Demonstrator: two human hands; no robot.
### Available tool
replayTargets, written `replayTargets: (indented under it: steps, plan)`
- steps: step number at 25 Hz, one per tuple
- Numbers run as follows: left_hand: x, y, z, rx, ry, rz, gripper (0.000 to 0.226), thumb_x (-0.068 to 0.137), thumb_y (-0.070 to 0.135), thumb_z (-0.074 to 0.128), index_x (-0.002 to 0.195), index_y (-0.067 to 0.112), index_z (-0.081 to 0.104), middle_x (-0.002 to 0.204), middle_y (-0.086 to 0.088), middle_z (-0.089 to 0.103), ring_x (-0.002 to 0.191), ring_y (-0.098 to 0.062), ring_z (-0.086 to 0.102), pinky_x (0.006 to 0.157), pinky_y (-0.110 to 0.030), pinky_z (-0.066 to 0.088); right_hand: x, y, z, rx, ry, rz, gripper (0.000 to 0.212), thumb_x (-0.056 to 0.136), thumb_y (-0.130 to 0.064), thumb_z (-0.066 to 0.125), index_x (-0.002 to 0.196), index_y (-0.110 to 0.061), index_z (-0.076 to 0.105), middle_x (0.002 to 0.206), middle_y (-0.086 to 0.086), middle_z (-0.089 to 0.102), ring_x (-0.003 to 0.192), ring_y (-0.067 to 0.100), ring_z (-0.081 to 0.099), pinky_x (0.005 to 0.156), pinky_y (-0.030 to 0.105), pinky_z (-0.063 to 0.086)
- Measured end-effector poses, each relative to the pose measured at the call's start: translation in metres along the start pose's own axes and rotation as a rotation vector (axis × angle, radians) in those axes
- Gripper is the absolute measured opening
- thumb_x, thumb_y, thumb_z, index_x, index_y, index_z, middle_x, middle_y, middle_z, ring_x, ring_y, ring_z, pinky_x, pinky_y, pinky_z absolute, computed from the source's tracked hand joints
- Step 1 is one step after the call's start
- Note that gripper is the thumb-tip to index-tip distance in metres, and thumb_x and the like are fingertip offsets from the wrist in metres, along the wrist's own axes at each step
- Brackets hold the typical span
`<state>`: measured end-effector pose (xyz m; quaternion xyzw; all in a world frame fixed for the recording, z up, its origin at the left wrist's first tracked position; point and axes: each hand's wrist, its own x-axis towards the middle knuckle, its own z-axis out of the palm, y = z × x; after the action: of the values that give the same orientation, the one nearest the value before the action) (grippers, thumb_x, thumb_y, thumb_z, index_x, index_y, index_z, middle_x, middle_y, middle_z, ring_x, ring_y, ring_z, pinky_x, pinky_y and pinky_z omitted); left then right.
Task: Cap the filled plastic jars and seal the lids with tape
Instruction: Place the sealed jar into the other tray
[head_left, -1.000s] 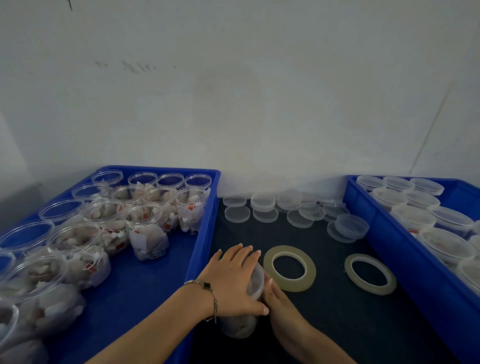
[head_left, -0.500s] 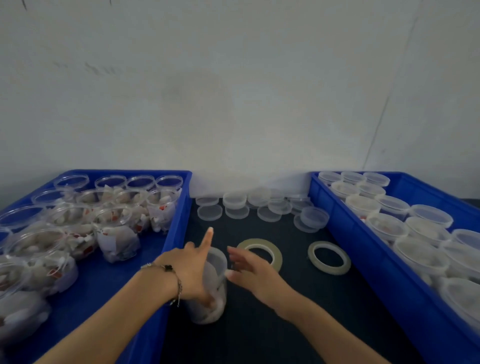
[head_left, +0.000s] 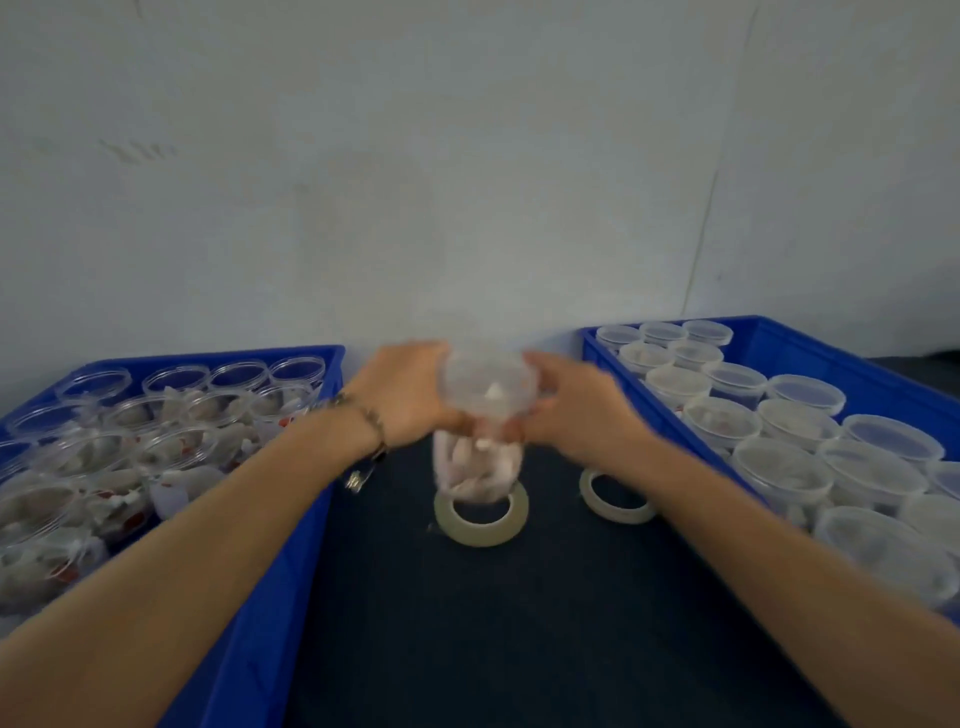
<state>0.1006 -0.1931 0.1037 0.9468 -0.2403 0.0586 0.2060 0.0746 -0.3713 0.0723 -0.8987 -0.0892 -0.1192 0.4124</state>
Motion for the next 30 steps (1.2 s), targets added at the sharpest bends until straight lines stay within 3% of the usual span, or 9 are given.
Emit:
replayTargets:
  steps: [2, 5, 10, 14, 17, 20, 25, 27, 30]
  plan:
    - [0.036, 0.038, -0.004, 0.038, 0.084, 0.080, 0.046, 0.067, 0.048, 0.077, 0.092, 0.013, 0.062, 0.095, -0.005, 0.067, 0.086, -0.021, 0.060, 0.074, -0.033, 0.048, 0.014, 0.003, -0.049, -0.223, 0.150, -0.002, 0.078, 0.058, -0.045, 0.083, 0.125, -0.014, 0.057, 0.100, -0.008, 0.067, 0.082, 0.005, 0.056, 0.063, 0.007, 0.038]
    - [0.101, 0.089, 0.010, -0.017, 0.168, 0.185, 0.042, 0.072, 0.048, 0.075, 0.091, 0.013, 0.062, 0.095, -0.005, 0.064, 0.085, -0.020, 0.056, 0.068, -0.026, 0.038, 0.037, 0.025, -0.115, -0.422, 0.293, -0.001, 0.060, 0.066, -0.040, 0.081, 0.112, -0.007, 0.061, 0.099, 0.007, 0.067, 0.081, 0.019, 0.056, 0.058, 0.015, 0.034]
    - [0.218, 0.160, 0.069, -0.194, 0.177, 0.285, 0.034, 0.086, 0.020, 0.063, 0.119, 0.009, 0.062, 0.122, -0.009, 0.060, 0.112, -0.023, 0.055, 0.082, -0.025, 0.041, 0.083, 0.116, -0.193, -0.453, 0.566, 0.136, 0.050, 0.065, -0.038, 0.082, 0.101, -0.013, 0.057, 0.098, 0.010, 0.065, 0.091, 0.030, 0.060, 0.076, 0.037, 0.048]
    - [0.290, 0.186, 0.123, -0.040, -0.019, 0.349, 0.062, 0.091, 0.008, 0.049, 0.148, 0.013, 0.026, 0.148, -0.012, 0.032, 0.130, -0.027, 0.041, 0.101, -0.030, 0.037, 0.117, 0.198, -0.216, -0.427, 0.682, 0.202, 0.050, 0.071, -0.028, 0.079, 0.108, -0.009, 0.051, 0.102, 0.016, 0.064, 0.090, 0.032, 0.059, 0.077, 0.044, 0.052]
    - [0.332, 0.190, 0.166, -0.066, -0.134, 0.391, 0.076, 0.089, 0.001, 0.044, 0.152, 0.023, 0.007, 0.159, 0.000, 0.011, 0.142, -0.021, 0.025, 0.110, -0.032, 0.031, 0.136, 0.252, -0.229, -0.427, 0.725, 0.255, 0.053, 0.074, -0.025, 0.078, 0.115, -0.008, 0.049, 0.106, 0.017, 0.064, 0.096, 0.036, 0.060, 0.080, 0.047, 0.053]
    - [0.367, 0.192, 0.206, -0.051, -0.234, 0.391, 0.076, 0.091, 0.005, 0.044, 0.152, 0.023, 0.003, 0.159, -0.001, 0.010, 0.141, -0.022, 0.026, 0.109, -0.034, 0.032, 0.151, 0.303, -0.228, -0.462, 0.727, 0.337, 0.053, 0.078, -0.021, 0.076, 0.119, -0.006, 0.046, 0.104, 0.021, 0.063, 0.095, 0.038, 0.060, 0.074, 0.042, 0.051]
    - [0.398, 0.200, 0.258, 0.051, -0.324, 0.370, 0.061, 0.095, 0.049, 0.038, 0.147, 0.019, 0.028, 0.149, -0.014, 0.033, 0.134, -0.034, 0.035, 0.106, -0.045, 0.035, 0.166, 0.369, -0.215, -0.448, 0.584, 0.639, 0.065, 0.083, -0.032, 0.069, 0.134, -0.006, 0.038, 0.123, 0.022, 0.054, 0.108, 0.040, 0.053, 0.073, 0.040, 0.040]
    - [0.397, 0.200, 0.270, 0.208, -0.342, 0.330, 0.061, 0.096, 0.055, 0.029, 0.149, 0.027, 0.023, 0.155, -0.012, 0.020, 0.139, -0.035, 0.025, 0.111, -0.046, 0.027, 0.168, 0.383, -0.214, -0.532, 0.404, 0.673, 0.068, 0.085, -0.039, 0.067, 0.138, -0.010, 0.035, 0.126, 0.017, 0.052, 0.110, 0.039, 0.052, 0.080, 0.042, 0.042]
    - [0.379, 0.201, 0.267, 0.423, -0.366, 0.427, 0.049, 0.101, 0.046, 0.027, 0.147, 0.031, 0.027, 0.156, -0.008, 0.022, 0.142, -0.031, 0.019, 0.114, -0.048, 0.015, 0.175, 0.380, -0.221, -0.692, 0.091, 0.704, 0.046, 0.097, -0.040, 0.046, 0.132, -0.010, 0.048, 0.130, 0.015, 0.054, 0.112, 0.031, 0.052, 0.094, 0.039, 0.039]
